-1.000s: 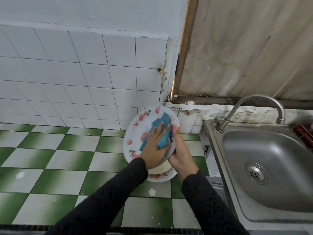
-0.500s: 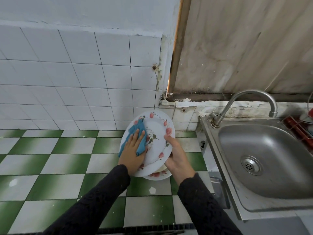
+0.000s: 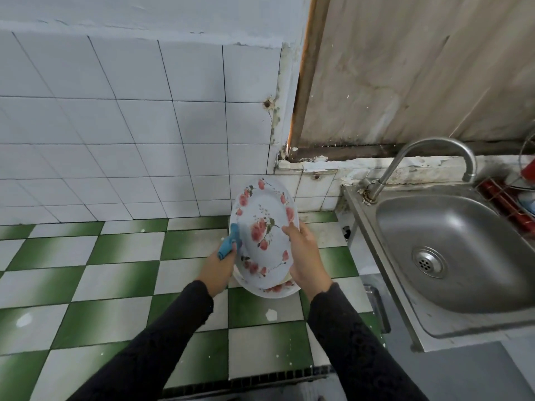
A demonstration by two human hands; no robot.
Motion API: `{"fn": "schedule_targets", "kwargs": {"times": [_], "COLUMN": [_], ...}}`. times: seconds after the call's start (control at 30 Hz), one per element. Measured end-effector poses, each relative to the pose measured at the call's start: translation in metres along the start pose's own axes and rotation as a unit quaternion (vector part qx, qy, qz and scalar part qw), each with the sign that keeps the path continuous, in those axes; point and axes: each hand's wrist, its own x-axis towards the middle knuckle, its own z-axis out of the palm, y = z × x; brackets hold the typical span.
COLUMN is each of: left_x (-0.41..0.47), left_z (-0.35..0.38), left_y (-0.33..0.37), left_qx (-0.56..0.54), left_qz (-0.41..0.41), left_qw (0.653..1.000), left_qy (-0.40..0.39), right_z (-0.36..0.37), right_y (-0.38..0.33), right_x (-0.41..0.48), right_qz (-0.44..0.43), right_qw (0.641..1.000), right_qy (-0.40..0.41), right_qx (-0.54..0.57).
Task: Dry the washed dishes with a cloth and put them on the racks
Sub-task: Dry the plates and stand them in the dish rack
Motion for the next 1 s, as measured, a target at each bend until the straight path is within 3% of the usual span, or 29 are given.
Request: {"fn": "schedule_targets", "kwargs": {"times": [0.13, 0.27, 0.4, 0.83, 1.0], "left_x": [0.011, 0.016, 0.02, -0.01, -0.04], "left_z": [0.01, 0.029, 0.057, 0.234, 0.332], "left_y": [0.02, 0.039, 0.054, 0.161, 0.2], "left_qx": [-0.094, -0.16, -0.157, -0.204, -0.204], "left_qz": [-0.034, -0.077, -0.064, 0.016, 0.05], "left_qw": [0.993, 0.982, 0.982, 0.977, 0.969], "left_qy": [0.056, 0.059, 0.078, -0.063, -0.132], "right_z": [-0.003, -0.018, -0.043, -0.175, -0.252], "right_y": [-0.011, -0.035, -0.058, -0.193, -0.248], "right_x": [-0.007, -0.018, -0.025, -0.109, -0.154], "right_qz": [-0.084, -0.146, -0.187, -0.338, -0.391], "right_qw": [0.985, 0.962, 0.941, 0.891, 0.857], "right_qy": [0.011, 0.014, 0.017, 0.069, 0.133], "right_qx": [-0.149, -0.232, -0.283, -0.295, -0.309]}}
